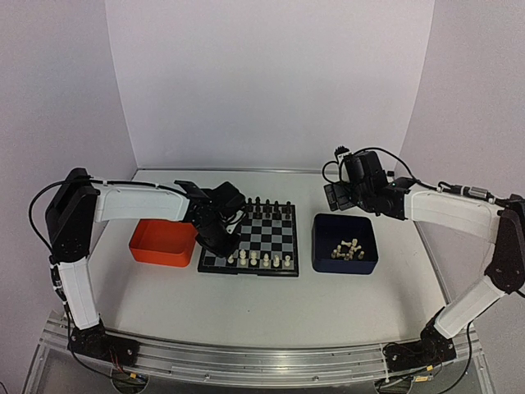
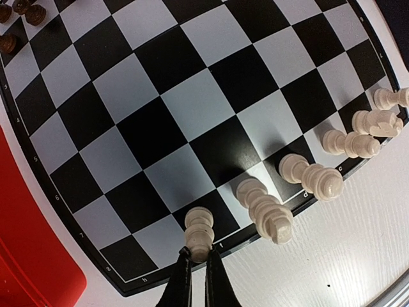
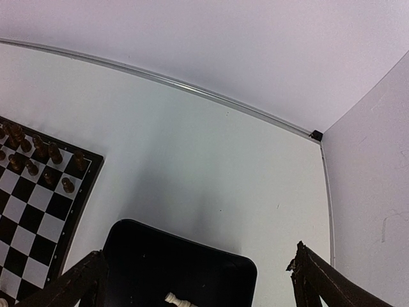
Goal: Set up the chess pieces on the board
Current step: Place the chess piece on the chessboard.
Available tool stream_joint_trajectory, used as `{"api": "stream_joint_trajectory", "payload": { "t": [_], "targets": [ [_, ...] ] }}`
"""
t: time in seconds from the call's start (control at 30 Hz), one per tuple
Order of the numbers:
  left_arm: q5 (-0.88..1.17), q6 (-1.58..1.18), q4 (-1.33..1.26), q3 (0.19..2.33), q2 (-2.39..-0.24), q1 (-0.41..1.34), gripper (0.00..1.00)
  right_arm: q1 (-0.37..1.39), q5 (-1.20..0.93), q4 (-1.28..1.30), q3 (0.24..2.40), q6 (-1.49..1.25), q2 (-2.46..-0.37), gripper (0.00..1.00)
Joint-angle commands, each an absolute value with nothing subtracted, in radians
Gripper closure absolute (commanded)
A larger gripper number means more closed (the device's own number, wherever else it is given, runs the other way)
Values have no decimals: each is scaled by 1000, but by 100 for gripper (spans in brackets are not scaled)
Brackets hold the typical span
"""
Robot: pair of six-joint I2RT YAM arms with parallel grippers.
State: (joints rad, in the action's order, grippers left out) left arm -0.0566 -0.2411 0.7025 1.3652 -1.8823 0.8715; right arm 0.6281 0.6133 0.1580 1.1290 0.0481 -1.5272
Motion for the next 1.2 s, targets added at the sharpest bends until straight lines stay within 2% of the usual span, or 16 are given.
{"api": "stream_joint_trajectory", "payload": {
  "t": [0.0, 0.3, 0.67, 0.73, 0.8, 0.87, 0.9, 0.93, 1.17],
  "targets": [
    [-67, -217, 717, 1409, -1897, 876, 93, 626, 641, 136, 1129, 50, -1494, 4],
    [-75, -220, 714, 1422, -1894, 876, 73, 626, 641, 136, 1139, 59, -1504, 4],
    [-129, -240, 745, 1463, -1801, 877, 59, 626, 627, 136, 1145, 63, -1501, 4],
    [-157, -246, 765, 1478, -1769, 876, 52, 626, 625, 135, 1145, 63, -1495, 4],
    [-197, -252, 781, 1492, -1728, 876, 40, 626, 620, 136, 1143, 63, -1489, 4],
    [-227, -266, 783, 1503, -1683, 876, 23, 626, 616, 136, 1139, 62, -1478, 3],
    [-242, -273, 776, 1505, -1664, 876, 8, 626, 617, 138, 1136, 61, -1472, 3],
    [-255, -280, 770, 1512, -1649, 875, 1, 626, 619, 141, 1133, 60, -1466, 3],
    [-356, -319, 646, 1565, -1590, 861, 0, 625, 643, 298, 1162, 5, -1439, 2]
  ]
}}
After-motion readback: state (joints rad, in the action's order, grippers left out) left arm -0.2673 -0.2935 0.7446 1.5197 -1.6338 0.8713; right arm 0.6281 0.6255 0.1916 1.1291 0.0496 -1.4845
